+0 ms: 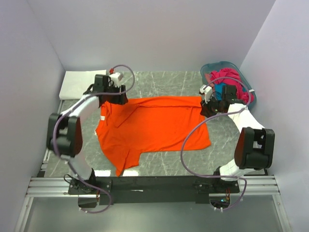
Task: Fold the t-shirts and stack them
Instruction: Fold the tshirt
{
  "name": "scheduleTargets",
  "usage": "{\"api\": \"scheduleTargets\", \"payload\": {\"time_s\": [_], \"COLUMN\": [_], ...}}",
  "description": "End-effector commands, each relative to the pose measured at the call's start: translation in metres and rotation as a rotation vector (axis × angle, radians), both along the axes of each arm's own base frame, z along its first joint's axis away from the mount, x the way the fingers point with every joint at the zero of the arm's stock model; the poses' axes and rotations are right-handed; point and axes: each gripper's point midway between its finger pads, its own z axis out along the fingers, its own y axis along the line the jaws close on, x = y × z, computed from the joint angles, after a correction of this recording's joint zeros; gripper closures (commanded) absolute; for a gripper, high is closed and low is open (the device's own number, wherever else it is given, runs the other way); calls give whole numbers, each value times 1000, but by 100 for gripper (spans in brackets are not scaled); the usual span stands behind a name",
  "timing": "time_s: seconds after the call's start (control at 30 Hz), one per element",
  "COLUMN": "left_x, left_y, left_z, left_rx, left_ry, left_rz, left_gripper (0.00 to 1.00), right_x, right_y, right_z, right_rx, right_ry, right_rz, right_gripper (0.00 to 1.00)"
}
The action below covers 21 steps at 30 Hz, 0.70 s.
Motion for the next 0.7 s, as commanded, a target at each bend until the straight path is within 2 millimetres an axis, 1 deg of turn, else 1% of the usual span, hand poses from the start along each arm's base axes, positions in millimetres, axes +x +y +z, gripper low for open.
{"api": "scheduleTargets", "payload": {"time_s": [0.0,0.03,0.07,0.1,0.13,0.17,0.23,0.43,0.53,0.6,0.63,0.67], "left_x": [6,16,19,22,28,30,33,31,28,25,26,25], "left_y": [-10,-14,-13,-15,-16,-16,-17,-18,-19,-19,-21,-21], "left_z": [-37,-32,-45,-48,-45,-46,-47,-47,-52,-60,-58,-63], "left_rx": [-67,-81,-79,-85,-90,-88,-94,-93,-86,-78,-85,-81], "left_ry": [170,166,200,214,204,203,198,203,218,244,245,258], "left_rz": [-15,-20,-12,-3,-2,5,5,-16,-34,-47,-60,-67], "left_gripper": [37,40,42,42,43,43,43,44,44,44,44,44], "right_x": [-7,-7,-10,-12,-14,-16,-21,-22,-25,-25,-26,-26], "right_y": [11,13,15,18,20,22,25,25,27,28,28,28], "right_z": [29,35,38,41,42,45,44,28,24,23,23,22], "right_rx": [55,62,79,88,95,114,126,125,135,137,138,138], "right_ry": [-11,-21,-13,-13,-11,-10,-2,37,56,59,59,59], "right_rz": [-3,-5,-13,-14,-13,-18,-15,-18,-12,-7,-7,-7], "right_gripper": [70,70,70,70,70,70,70,70,70,70,70,70]}}
